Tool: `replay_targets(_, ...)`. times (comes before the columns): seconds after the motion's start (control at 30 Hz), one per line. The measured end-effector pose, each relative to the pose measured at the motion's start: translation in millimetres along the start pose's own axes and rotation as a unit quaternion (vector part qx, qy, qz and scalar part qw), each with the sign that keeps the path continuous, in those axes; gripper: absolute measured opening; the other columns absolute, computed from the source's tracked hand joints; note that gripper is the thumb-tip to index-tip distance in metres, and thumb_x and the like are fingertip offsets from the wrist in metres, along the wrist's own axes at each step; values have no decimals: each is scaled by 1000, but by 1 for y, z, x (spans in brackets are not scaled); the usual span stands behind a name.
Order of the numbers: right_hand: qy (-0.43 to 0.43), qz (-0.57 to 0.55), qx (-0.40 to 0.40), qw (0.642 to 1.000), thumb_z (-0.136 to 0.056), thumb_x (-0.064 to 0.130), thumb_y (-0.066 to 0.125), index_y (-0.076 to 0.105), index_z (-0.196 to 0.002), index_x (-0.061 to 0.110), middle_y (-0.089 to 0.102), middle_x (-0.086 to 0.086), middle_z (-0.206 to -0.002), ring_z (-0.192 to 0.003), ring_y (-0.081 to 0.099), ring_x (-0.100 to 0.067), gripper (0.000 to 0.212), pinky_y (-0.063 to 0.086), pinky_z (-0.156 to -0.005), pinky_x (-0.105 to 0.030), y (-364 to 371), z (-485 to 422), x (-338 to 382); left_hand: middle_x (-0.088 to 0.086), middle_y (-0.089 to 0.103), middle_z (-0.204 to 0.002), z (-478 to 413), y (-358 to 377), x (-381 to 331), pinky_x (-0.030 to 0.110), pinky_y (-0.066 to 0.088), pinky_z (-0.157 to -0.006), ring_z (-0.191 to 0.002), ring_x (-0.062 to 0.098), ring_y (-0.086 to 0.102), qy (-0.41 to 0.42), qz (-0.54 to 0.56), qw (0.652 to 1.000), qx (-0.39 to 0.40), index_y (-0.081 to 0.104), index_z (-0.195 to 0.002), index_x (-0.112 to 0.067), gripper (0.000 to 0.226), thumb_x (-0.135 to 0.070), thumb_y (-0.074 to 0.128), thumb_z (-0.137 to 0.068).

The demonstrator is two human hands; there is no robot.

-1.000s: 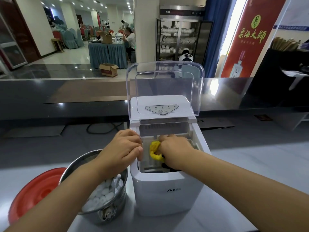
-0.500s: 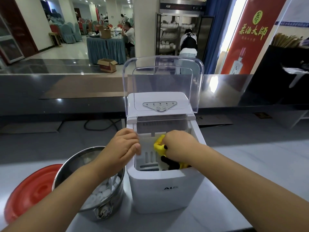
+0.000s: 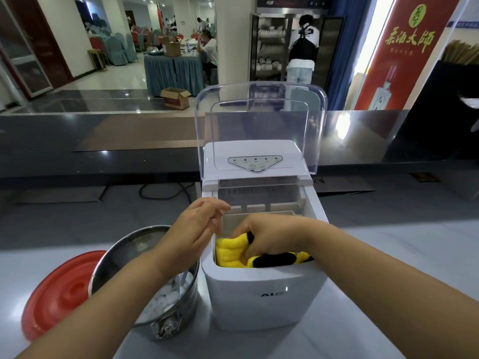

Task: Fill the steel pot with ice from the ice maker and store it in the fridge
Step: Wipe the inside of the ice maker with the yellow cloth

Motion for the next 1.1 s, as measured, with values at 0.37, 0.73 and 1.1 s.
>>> replay_targets(0.37, -17, 72, 60, 995, -84, -2, 51, 71, -105, 28, 67, 7, -101, -94, 61, -22, 42, 53, -90, -44, 4, 4, 2, -14, 53, -79, -4, 2, 1, 2, 33, -83, -94, -10, 46, -24, -7, 1000, 2, 61, -92, -26, 29, -29, 32, -89)
replay_targets(0.73, 67, 256, 105, 959, -90, -4, 40, 60, -126, 21, 58, 3, -106, -88, 44, -21, 48, 36, -70, -23, 1, 14, -10, -12, 53, -77, -4, 3, 5, 3, 32, -84, -92, -6, 47, -37, -2, 999, 3, 63, -87, -20, 25, -18, 37, -89)
replay_targets(1.1, 11, 255, 34, 966, -89, 11, 51, 66, -112, 14, 60, -8, -107, -93, 56, -29, 27, 48, -76, -35, 25, -31, -4, -14, 50, -85, -2, 6, 7, 11, 39, -77, -91, 1, 49, -60, -6, 998, 7, 59, -86, -29, 25, -24, 35, -91)
Point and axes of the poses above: each hand's wrist, its own z-axis away from the middle knuckle, its own y-axis out of the palm, x = y × z, the point moved 6 cm from there along -z, towards the middle knuckle
